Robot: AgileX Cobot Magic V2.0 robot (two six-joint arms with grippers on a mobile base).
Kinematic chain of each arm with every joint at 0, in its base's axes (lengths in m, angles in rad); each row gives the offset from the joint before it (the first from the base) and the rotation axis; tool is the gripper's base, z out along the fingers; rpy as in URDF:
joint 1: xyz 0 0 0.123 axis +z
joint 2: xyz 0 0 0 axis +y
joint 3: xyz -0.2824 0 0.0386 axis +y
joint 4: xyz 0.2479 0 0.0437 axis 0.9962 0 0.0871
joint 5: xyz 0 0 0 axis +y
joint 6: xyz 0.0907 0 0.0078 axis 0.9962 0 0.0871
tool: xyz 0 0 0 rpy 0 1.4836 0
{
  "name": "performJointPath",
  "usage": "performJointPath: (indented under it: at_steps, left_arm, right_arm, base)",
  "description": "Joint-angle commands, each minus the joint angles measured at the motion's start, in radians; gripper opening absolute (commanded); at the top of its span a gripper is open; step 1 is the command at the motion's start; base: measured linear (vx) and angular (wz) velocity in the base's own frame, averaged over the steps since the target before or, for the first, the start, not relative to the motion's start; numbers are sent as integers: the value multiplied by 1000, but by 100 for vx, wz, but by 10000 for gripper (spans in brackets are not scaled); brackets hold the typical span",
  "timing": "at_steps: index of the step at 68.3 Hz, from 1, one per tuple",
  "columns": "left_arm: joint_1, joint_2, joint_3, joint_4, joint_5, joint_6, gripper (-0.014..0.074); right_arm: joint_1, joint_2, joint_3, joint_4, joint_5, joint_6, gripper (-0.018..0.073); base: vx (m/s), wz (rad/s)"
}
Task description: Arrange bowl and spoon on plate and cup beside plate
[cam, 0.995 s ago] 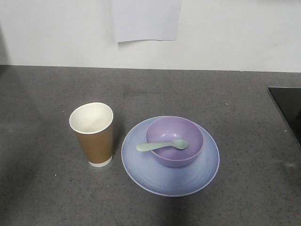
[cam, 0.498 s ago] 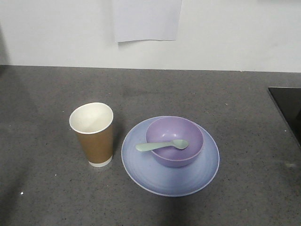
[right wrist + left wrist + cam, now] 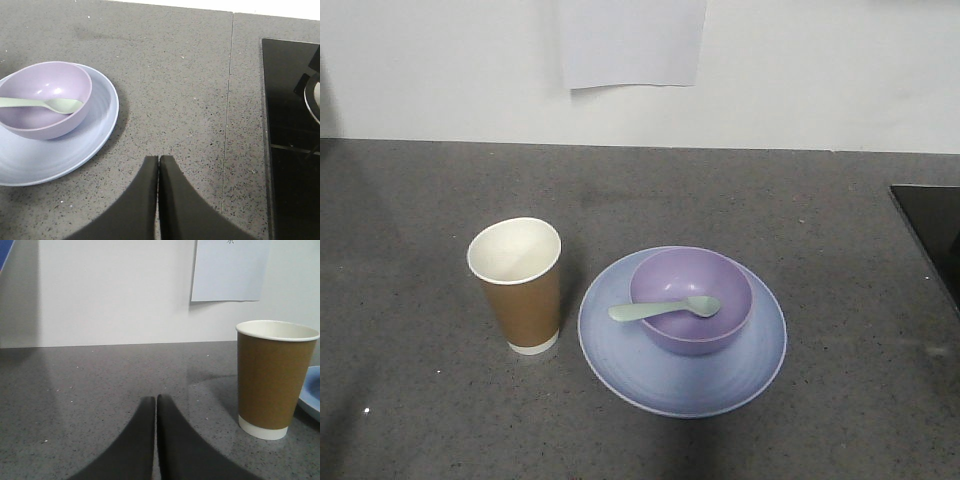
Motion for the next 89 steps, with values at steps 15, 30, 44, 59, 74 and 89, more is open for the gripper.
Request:
performJointPath:
  at_steps: [15,30,44,59,74,89]
  left_arm:
    - [0,-14,-19,-10,-79,6,-8]
    - [0,-14,-19,-10,-79,6,-8]
    - [0,-14,-19,-10,-79,6,-8]
    - [0,-14,-19,-10,-79,6,-8]
    - [0,-14,-19,-10,-79,6,-6]
    - [0,-14,-19,-10,-79,6,-6]
  right_arm:
    - [-6,6,-24,2,-63,-2,-11]
    - [-6,6,-24,2,-63,-2,-11]
    - [-6,6,-24,2,-63,-2,-11]
    - [-6,6,-24,2,-63,-2,-11]
    - [-6,3,-15,-3,-78,-6,-11]
    - [-8,-112,134,-3,-286,9,-11]
  base:
    - [0,0]
    - [0,0]
    - [0,0]
    - [0,0]
    - [0,0]
    - [0,0]
